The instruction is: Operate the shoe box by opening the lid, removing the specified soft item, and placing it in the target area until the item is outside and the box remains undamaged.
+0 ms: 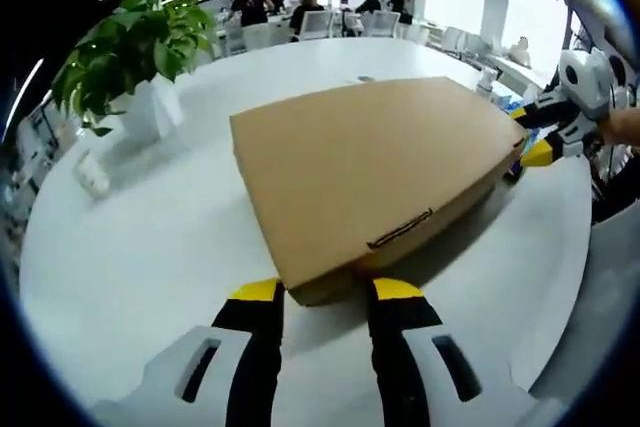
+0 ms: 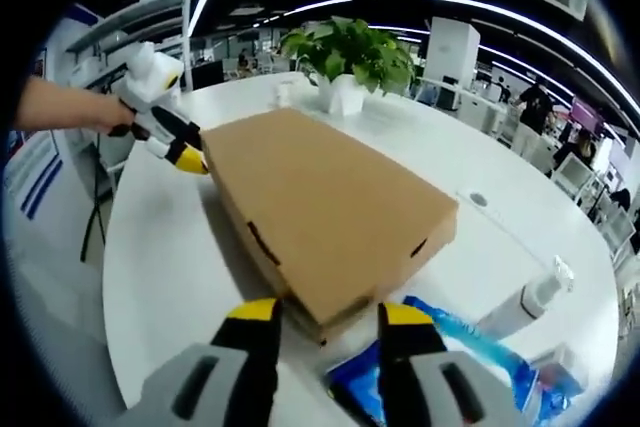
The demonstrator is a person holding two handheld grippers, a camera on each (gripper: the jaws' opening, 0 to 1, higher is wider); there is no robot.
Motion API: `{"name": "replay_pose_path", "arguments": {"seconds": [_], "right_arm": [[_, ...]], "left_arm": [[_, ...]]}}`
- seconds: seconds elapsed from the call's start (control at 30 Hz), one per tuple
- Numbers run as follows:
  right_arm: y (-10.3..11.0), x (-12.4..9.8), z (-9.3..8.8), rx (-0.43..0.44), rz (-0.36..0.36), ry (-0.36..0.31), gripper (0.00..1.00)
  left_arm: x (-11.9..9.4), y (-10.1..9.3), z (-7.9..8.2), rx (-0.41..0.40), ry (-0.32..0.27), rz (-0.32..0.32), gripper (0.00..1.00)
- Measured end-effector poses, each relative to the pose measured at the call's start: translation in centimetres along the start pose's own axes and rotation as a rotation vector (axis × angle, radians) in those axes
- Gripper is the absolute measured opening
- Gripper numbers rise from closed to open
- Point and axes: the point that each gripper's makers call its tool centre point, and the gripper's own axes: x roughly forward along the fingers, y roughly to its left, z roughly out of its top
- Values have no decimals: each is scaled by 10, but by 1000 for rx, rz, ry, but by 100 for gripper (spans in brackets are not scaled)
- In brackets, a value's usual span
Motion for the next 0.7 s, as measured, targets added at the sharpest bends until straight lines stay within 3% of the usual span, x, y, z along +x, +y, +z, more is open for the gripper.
{"name": "replay_pose_path", "arguments": {"seconds": [0.17,0.3,0.4,0.5,0.7], "right_arm": [[-4,-19,1,29,-21,-32,38],[-4,-44,-7,26,-51,-47,40],[-4,-63,-17,13,-78,-56,43],[-7,-81,-26,64,-105,-67,45],[-7,-126,-43,86,-162,-77,50]], "left_arm": [[-13,-1,2,-13,-25,25,35],[-30,-8,1,-39,-61,39,37],[-45,-20,-1,-24,-87,42,38],[-56,-31,2,-29,-120,37,40],[-80,-66,6,-4,-174,1,44]]}}
